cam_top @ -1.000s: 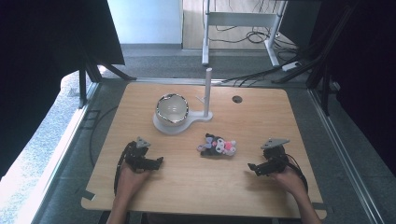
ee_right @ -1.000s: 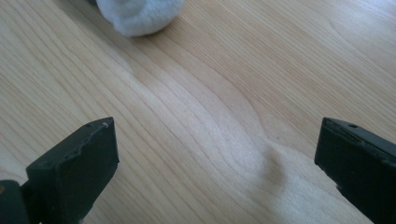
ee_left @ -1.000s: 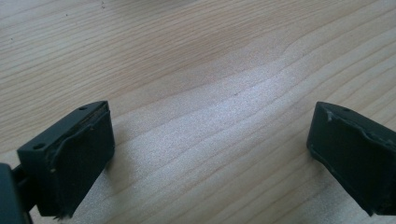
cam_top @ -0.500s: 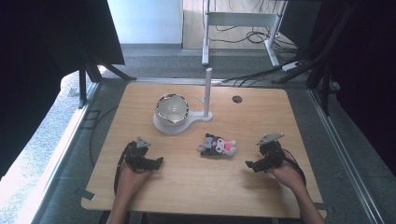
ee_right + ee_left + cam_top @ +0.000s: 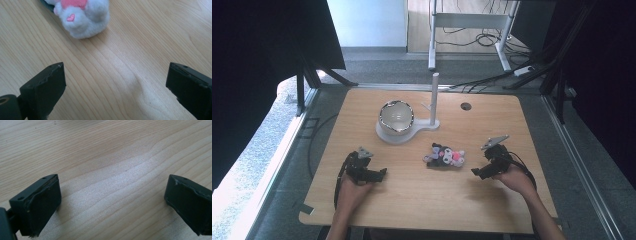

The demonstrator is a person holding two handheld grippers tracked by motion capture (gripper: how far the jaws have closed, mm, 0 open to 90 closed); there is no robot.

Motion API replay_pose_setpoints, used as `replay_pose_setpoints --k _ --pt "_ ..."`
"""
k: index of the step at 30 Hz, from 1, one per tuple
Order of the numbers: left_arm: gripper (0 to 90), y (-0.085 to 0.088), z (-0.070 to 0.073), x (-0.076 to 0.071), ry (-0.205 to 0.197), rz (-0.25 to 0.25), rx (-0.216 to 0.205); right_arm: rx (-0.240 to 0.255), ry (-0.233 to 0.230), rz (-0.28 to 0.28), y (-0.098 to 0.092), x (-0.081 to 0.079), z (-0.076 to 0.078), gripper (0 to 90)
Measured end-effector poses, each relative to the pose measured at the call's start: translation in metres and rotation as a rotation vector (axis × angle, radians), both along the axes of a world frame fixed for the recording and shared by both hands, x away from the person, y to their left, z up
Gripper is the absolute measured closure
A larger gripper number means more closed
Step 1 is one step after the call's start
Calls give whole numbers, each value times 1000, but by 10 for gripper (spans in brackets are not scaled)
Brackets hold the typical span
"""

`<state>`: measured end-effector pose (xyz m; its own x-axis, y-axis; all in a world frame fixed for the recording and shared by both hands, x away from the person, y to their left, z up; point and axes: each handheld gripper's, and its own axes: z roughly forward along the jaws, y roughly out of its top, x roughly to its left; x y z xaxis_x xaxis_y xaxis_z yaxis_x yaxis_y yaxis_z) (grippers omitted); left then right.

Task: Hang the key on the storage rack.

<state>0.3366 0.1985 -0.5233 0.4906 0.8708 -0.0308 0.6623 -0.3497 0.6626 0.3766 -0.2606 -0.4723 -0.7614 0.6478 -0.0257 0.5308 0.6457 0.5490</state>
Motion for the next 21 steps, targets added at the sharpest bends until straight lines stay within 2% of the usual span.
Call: replay_pose_setpoints --k 8,13,21 --pt "8 0 0 0 0 2 -2 -36 21 93 15 9 5 37" --pt "7 0 0 0 0 0 0 -79 31 152 29 15 11 52" --pt "7 0 0 0 0 0 0 -143 54 212 46 25 13 70"
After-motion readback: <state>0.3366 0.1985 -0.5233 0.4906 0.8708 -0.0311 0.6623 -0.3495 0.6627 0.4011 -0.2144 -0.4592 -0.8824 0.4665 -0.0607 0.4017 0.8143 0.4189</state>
